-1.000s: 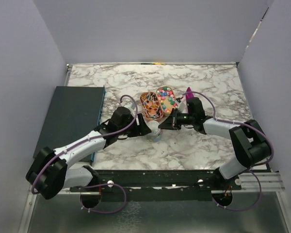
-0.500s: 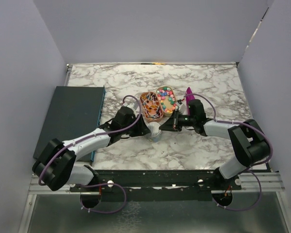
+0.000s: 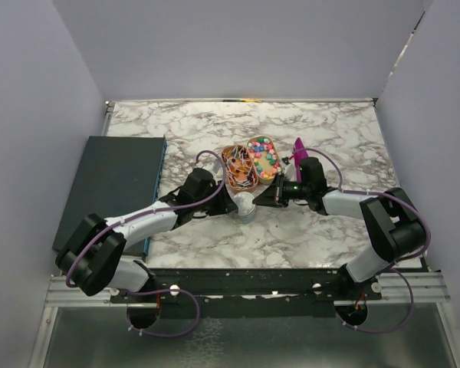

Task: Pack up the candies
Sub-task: Close the bottle lid on the packing bottle.

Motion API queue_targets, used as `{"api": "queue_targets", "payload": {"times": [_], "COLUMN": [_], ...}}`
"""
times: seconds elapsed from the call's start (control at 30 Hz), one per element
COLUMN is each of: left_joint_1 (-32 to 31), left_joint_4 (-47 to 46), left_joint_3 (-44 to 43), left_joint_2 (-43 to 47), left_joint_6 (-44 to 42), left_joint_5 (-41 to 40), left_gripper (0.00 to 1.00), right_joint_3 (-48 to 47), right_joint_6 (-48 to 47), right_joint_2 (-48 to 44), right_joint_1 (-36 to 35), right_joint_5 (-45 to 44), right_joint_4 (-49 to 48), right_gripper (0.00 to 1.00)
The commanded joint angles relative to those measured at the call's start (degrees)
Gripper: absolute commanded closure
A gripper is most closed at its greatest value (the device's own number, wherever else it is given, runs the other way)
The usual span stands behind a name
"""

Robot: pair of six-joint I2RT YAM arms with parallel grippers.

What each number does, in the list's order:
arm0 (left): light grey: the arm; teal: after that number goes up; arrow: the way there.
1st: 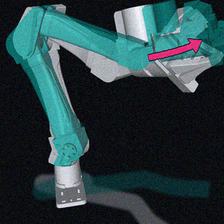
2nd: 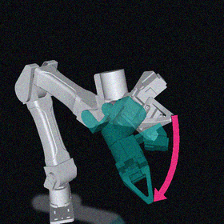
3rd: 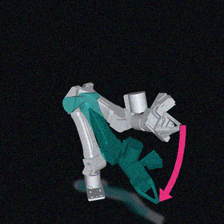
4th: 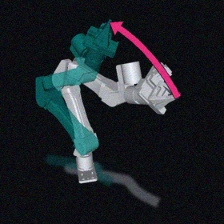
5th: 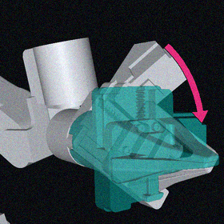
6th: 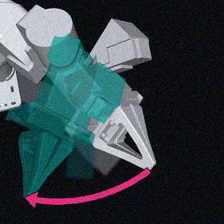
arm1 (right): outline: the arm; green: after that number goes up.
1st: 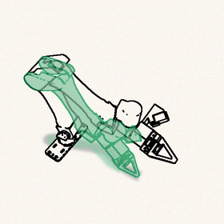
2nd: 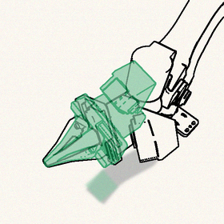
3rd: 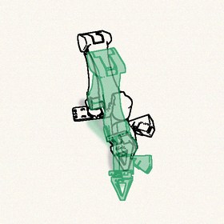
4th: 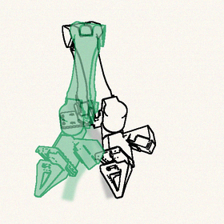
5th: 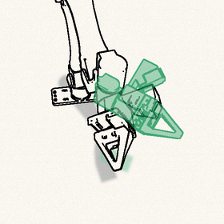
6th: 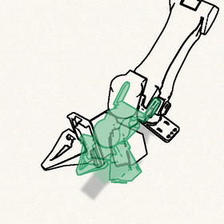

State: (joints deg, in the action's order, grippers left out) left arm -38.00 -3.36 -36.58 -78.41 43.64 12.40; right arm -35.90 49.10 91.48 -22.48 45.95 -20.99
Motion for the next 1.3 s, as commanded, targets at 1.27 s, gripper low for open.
{"api": "queue_targets", "payload": {"times": [1.27], "left_joint_1": [-0.51], "left_joint_4": [-4.28], "left_joint_3": [-2.54], "left_joint_2": [-3.58], "left_joint_6": [1.10], "left_joint_5": [1.17], "left_gripper": [0.72], "right_joint_3": [2.06], "right_joint_6": [-6.86], "right_joint_2": [-9.72], "right_joint_1": [0.71], "right_joint_5": [-10.37], "right_joint_4": [9.87], "right_gripper": [0.61]}}
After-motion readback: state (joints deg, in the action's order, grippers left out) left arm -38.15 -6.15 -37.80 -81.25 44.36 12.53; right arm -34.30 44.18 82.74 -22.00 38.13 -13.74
